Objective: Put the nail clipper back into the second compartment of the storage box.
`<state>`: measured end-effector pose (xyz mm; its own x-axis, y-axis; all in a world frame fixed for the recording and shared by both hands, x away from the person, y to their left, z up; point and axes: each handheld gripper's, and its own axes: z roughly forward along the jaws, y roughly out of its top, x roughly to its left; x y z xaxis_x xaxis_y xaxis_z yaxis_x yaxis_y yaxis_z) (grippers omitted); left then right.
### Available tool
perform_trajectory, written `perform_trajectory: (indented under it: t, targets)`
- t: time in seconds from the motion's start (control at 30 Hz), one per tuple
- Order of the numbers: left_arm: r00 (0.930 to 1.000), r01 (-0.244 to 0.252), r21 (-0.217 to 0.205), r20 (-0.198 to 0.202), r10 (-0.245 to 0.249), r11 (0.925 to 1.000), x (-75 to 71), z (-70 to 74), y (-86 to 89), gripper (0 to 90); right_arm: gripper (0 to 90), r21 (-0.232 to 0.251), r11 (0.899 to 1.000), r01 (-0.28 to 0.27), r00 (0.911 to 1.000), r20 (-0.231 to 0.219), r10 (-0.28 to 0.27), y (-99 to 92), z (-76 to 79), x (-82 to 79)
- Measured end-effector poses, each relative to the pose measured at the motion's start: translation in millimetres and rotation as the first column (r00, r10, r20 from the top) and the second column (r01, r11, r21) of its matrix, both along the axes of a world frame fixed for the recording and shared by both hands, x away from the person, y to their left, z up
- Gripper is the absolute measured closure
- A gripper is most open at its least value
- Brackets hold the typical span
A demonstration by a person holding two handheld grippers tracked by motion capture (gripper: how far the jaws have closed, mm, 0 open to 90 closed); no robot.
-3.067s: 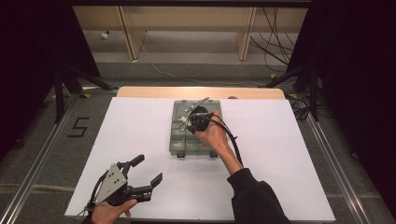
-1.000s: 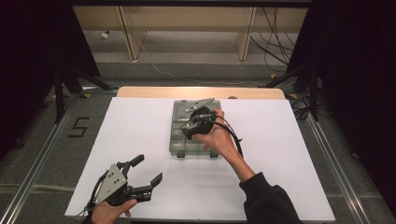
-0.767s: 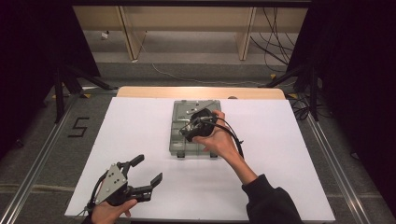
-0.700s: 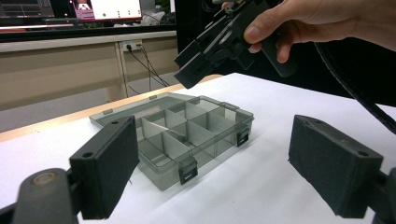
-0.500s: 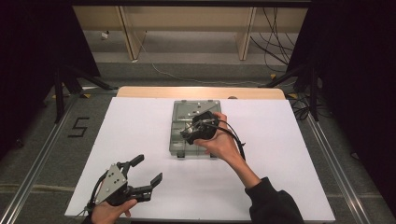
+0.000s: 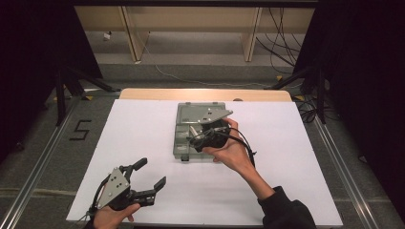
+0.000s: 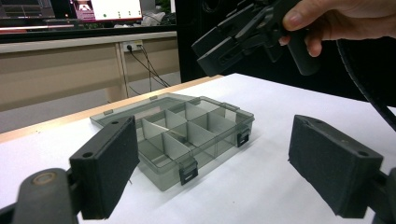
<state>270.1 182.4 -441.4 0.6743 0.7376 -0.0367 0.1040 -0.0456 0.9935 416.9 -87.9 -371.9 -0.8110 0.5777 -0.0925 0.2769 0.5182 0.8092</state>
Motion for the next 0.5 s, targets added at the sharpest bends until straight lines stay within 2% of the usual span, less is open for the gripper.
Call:
perform_trajectory:
  t: [0.03,0.07,0.17,0.2,0.5]
  targets:
    - [1.0000,0.008,-0.005,-0.004,-0.008,1.0000,-0.2,-0.1,-0.4,15.6,29.3,0.006,1.000,0.005,1.0000,-0.004,-0.005,-1.1,0.5,-1.5]
    - [1.0000,-0.007,0.001,-0.002,0.007,1.0000,-0.6,0.2,0.4,15.6,29.3,0.011,1.000,0.002,1.0000,-0.006,-0.002,-1.8,0.7,-2.6]
    - [1.0000,-0.003,0.006,0.002,0.003,1.0000,-0.5,0.3,0.4,15.6,29.2,0.018,1.000,-0.004,0.9998,0.022,0.003,-5.9,0.7,-5.1]
    - [1.0000,-0.002,0.008,0.003,0.002,1.0000,-0.4,0.3,0.4,15.6,29.2,0.019,1.000,-0.007,0.9999,0.009,0.007,-7.0,0.7,-6.9]
    - [0.9999,-0.009,0.008,0.005,0.009,0.9999,0.0,0.3,0.5,15.6,29.2,0.048,0.999,-0.019,0.9990,0.041,0.017,-18.7,-0.1,-18.5]
